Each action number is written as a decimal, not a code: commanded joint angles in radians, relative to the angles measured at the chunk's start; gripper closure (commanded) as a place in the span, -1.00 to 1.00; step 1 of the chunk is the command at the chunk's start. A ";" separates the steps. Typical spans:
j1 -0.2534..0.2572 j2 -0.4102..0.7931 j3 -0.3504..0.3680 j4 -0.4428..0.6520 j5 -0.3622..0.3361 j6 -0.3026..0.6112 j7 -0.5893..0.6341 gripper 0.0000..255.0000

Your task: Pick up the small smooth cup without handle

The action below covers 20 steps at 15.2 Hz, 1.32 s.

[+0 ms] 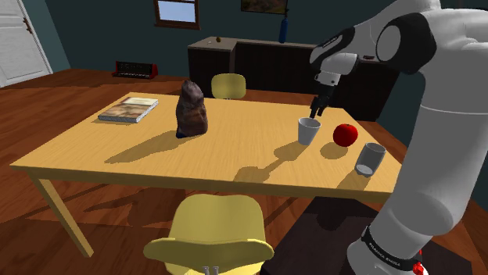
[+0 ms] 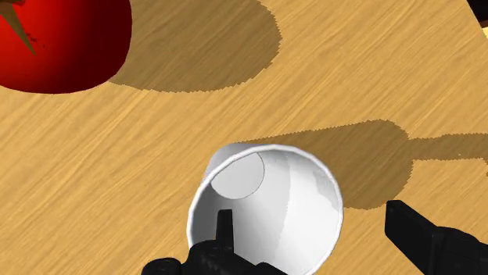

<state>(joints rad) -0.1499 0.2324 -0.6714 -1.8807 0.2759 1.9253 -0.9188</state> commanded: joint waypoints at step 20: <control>-0.141 0.278 0.051 0.174 0.170 0.037 -0.155 1.00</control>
<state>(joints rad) -0.2916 0.5096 -0.6212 -1.7059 0.4458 1.9622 -1.0734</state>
